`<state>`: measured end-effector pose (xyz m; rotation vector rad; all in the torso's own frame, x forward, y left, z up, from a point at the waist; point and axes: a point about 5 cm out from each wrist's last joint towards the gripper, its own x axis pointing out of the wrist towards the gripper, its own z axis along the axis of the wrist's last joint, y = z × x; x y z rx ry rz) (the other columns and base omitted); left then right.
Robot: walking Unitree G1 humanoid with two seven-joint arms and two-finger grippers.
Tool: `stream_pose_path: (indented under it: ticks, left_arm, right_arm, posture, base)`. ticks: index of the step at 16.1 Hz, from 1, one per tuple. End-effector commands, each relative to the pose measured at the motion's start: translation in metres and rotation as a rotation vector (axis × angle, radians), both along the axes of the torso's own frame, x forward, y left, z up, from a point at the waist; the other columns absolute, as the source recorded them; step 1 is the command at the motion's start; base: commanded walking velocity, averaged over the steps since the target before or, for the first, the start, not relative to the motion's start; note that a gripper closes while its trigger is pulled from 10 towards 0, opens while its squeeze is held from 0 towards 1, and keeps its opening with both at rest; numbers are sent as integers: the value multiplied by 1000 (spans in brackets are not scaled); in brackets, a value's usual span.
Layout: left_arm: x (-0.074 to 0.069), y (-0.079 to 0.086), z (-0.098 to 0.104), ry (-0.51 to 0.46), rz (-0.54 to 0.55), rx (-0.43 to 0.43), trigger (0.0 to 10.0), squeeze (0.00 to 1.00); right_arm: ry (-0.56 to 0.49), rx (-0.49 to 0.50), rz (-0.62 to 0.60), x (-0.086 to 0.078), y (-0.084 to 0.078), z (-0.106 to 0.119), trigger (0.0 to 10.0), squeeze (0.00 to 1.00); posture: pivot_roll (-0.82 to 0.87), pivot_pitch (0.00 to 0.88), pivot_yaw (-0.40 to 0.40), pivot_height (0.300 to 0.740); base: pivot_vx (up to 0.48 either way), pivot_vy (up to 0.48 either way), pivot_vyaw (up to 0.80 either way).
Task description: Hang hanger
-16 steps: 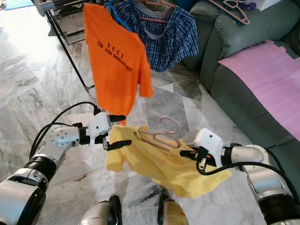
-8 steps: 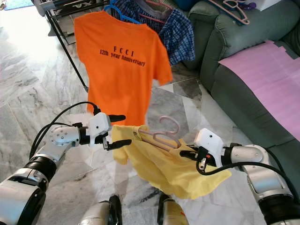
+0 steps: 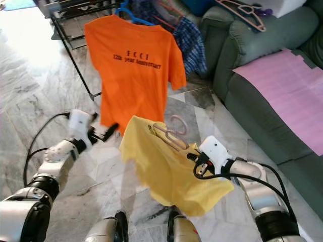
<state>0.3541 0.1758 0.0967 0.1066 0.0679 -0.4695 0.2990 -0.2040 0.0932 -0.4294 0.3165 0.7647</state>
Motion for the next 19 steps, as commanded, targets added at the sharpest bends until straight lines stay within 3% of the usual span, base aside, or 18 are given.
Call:
stream_pose_path:
  ticks: [1, 3, 5, 9, 11, 14, 16, 17, 18, 19]
  left_arm:
    - [0, 1, -3, 16, 20, 26, 10000, 0]
    - [2, 6, -7, 33, 169, 77, 10000, 0]
    - [-3, 11, -18, 73, 263, 65, 10000, 0]
    - [-41, 21, -75, 280, 465, 131, 10000, 0]
    - [-61, 23, -97, 362, 475, 190, 10000, 0]
    - [-86, 17, -121, 462, 463, 230, 10000, 0]
    - [-93, 14, -128, 491, 453, 240, 10000, 0]
    - [-103, 10, -137, 536, 418, 273, 10000, 0]
    - [-105, 9, -139, 545, 400, 286, 10000, 0]
    - [-112, 9, -144, 568, 364, 318, 10000, 0]
  right_arm:
    - [-33, -2, -42, 4, -5, 4, 0, 0]
    - [-67, 10, -97, 7, 4, 1, 0, 0]
    - [-83, 24, -169, 10, 8, -5, 0, 0]
    - [-93, 92, -470, 12, 17, -32, 0, 0]
    - [-30, 145, -592, 6, 14, -49, 0, 0]
    - [30, 125, -693, -7, 12, -73, 0, 0]
    - [57, 127, -755, -12, 12, -83, 0, 0]
    - [100, 125, -802, -23, 21, -98, 3961, 0]
    - [113, 128, -812, -26, 24, -102, 3961, 0]
    - [128, 124, -835, -29, 29, -107, 10000, 0]
  posture:
    - [-208, 168, 11, 740]
    - [-205, 162, 9, 740]
    - [-202, 153, 7, 740]
    - [-186, 101, -8, 740]
    - [-173, 70, -14, 740]
    - [-169, 49, -21, 740]
    - [-160, 19, -35, 740]
    - [-151, 3, -40, 740]
    - [-151, 3, -40, 740]
    - [-149, 0, -35, 740]
  base:
    - [0, 0, 0]
    - [0, 0, 0]
    - [0, 0, 0]
    - [0, 0, 0]
    - [0, 0, 0]
    - [0, 0, 0]
    - [0, 0, 0]
    - [0, 0, 0]
    - [0, 0, 0]
    - [0, 0, 0]
